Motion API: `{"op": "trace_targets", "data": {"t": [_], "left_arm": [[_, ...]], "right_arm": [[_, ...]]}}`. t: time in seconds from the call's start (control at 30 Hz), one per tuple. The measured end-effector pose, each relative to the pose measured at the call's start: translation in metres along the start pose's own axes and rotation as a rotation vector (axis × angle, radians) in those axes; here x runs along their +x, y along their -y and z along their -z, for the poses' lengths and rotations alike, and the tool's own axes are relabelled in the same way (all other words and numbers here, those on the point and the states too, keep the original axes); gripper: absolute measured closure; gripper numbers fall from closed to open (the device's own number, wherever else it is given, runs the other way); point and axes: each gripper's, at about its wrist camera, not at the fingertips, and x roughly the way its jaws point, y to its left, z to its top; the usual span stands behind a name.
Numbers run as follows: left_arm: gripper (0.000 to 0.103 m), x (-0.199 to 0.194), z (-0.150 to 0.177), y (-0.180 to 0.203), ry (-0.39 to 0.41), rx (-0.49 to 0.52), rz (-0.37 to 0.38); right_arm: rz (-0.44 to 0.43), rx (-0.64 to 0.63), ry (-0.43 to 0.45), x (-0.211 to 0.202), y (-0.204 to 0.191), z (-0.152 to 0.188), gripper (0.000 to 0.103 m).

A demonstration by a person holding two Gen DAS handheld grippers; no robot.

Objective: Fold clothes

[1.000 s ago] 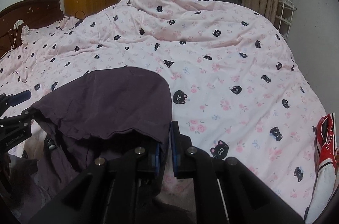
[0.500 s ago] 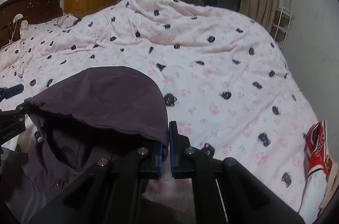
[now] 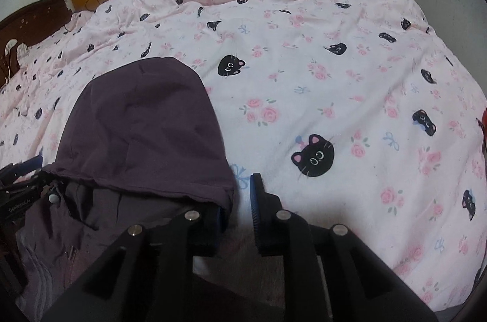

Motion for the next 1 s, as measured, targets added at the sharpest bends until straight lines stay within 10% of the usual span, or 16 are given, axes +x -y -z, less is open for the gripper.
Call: {"op": "trace_targets", "data": {"t": [0.3,0.87,1.0], "left_arm": [[0.023,-0.006,0.003,-0.005,-0.037,0.007,-0.008],[0.023,-0.027,-0.005,0.002,0.062,0.04,-0.003],[0.023,-0.029,-0.008,-0.002,0.079,0.039,-0.028]], "right_arm": [[-0.013,-0.045,-0.019,-0.009,0.005,0.006,0.06],[-0.16,-0.135,0.126,-0.09,-0.01,-0.007,0.053],[0.031,-0.187,0.166,-0.092,-0.025,-0.018,0.03]]}}
